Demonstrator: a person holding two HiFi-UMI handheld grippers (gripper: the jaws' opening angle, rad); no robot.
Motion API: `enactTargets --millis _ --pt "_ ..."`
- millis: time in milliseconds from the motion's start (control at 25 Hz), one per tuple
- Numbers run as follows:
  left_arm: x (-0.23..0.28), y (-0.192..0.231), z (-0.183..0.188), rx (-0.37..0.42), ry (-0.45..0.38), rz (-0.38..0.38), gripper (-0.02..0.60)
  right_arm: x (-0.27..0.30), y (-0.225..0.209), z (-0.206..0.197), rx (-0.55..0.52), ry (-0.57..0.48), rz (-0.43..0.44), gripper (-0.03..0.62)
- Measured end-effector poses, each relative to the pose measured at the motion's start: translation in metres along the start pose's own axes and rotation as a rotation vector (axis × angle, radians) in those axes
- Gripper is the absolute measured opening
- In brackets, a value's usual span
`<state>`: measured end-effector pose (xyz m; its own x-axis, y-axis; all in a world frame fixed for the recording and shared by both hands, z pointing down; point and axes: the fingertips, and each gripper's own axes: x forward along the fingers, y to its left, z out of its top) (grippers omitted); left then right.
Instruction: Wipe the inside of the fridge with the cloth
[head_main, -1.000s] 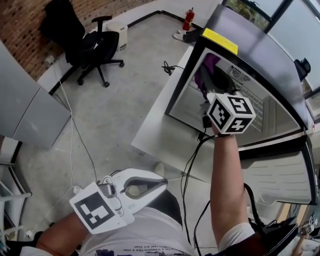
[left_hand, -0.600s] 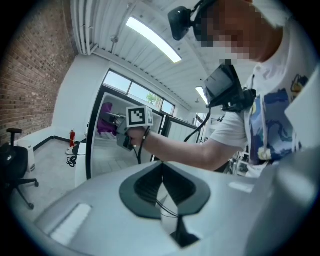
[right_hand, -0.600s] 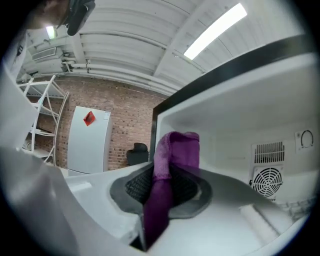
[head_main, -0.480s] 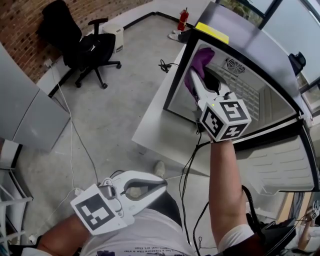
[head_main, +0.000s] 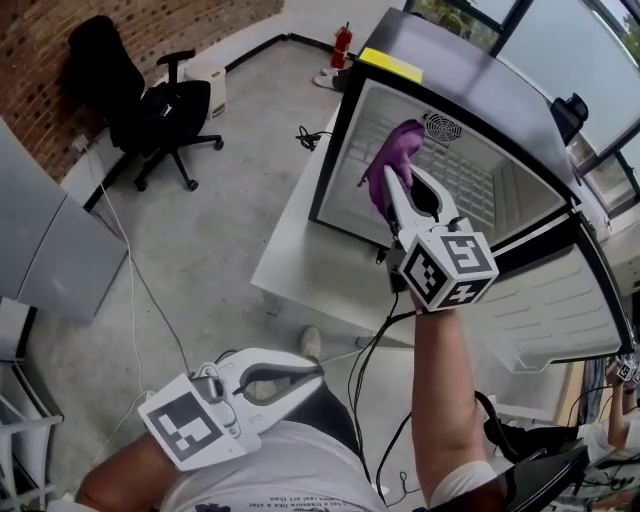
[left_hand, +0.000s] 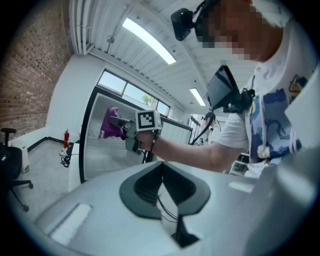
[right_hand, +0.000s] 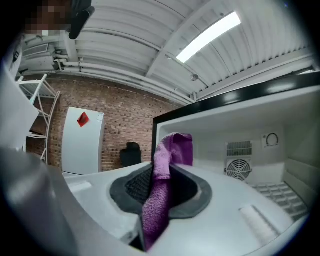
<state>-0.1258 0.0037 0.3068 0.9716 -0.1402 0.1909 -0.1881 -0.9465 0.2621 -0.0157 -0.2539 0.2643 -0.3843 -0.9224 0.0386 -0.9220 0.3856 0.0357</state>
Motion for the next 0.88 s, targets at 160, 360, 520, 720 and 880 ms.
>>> enactTargets --millis 160,360,520,720,880 --pt "0.005 -0.006 0.002 0.015 -0.005 -0.041 0.005 -0.037 -0.036 -0.009 -0.014 0.050 -0.118 0.074" --pt "0.019 -0.016 0.003 0.028 -0.004 -0.109 0.005 -0.084 -0.094 -0.019 -0.026 0.170 -0.298 0.074" --pt "0.031 -0.019 0.007 0.031 -0.002 -0.153 0.005 -0.107 -0.142 -0.022 -0.047 0.274 -0.450 0.074" --pt "0.043 -0.013 0.013 0.045 -0.001 -0.191 0.005 -0.111 -0.181 -0.027 -0.091 0.390 -0.551 0.074" --pt "0.052 -0.003 0.016 0.045 0.003 -0.200 0.005 -0.105 -0.204 -0.037 -0.086 0.467 -0.589 0.074"
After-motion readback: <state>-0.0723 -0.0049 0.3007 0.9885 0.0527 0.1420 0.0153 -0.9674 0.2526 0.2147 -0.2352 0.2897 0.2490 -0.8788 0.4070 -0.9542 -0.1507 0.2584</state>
